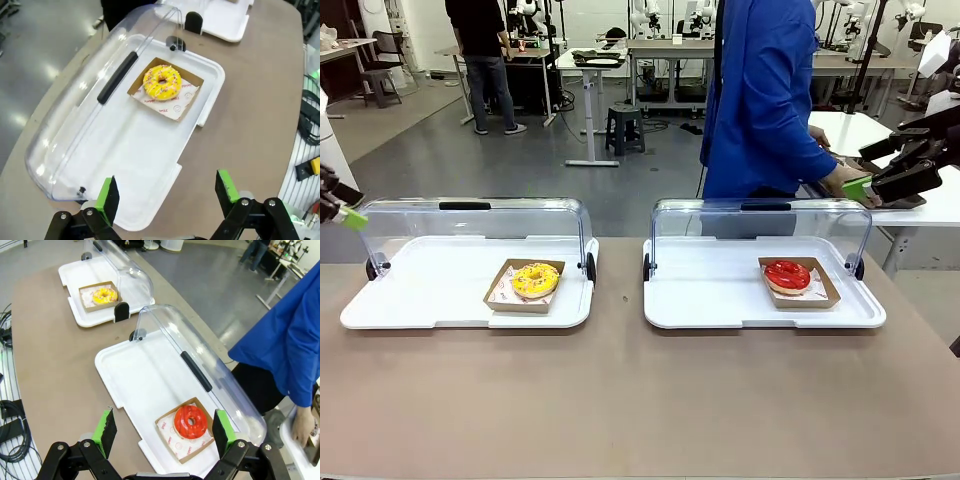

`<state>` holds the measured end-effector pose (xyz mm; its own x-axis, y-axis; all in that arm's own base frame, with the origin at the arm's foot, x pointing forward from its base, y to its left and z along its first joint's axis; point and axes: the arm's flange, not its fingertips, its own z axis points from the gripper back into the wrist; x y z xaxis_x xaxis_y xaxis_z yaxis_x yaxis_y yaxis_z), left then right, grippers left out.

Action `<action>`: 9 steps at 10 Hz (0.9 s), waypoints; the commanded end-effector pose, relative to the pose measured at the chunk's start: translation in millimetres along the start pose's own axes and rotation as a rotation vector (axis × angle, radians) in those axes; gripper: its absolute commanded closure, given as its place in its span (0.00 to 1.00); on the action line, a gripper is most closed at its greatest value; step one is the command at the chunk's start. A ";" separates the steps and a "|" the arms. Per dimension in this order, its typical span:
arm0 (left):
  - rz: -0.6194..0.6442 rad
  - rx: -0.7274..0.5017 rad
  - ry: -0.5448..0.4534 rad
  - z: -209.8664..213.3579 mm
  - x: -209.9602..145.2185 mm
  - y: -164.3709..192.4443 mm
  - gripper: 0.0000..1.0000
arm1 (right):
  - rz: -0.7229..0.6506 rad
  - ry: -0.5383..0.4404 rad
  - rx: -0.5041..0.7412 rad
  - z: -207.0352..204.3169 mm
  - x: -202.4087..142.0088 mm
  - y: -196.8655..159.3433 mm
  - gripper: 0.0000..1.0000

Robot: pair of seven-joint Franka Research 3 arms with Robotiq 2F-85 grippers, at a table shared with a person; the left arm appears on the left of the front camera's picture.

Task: Provide the desired donut to the person.
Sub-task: Place the picked Paper togo box onto the Handle tray extended by the person.

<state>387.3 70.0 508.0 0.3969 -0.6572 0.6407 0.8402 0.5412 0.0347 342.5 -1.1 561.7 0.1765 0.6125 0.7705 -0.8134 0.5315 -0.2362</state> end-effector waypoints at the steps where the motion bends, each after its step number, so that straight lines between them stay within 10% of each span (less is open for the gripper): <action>1: -0.013 0.013 -0.077 -3.3 -19.9 -11.8 0.00 | -0.007 0.012 -0.006 -1.5 -0.1 2.7 0.00; 9: -0.011 0.207 -0.311 -10.4 -75.9 -20.4 0.00 | -0.007 0.012 -0.006 -1.5 -0.1 2.7 0.00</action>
<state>357.7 115.6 474.5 0.2781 -0.4964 0.8223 0.7455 0.6514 0.1411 342.5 -1.1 561.8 0.1763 0.6126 0.7705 -0.8135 0.5314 -0.2363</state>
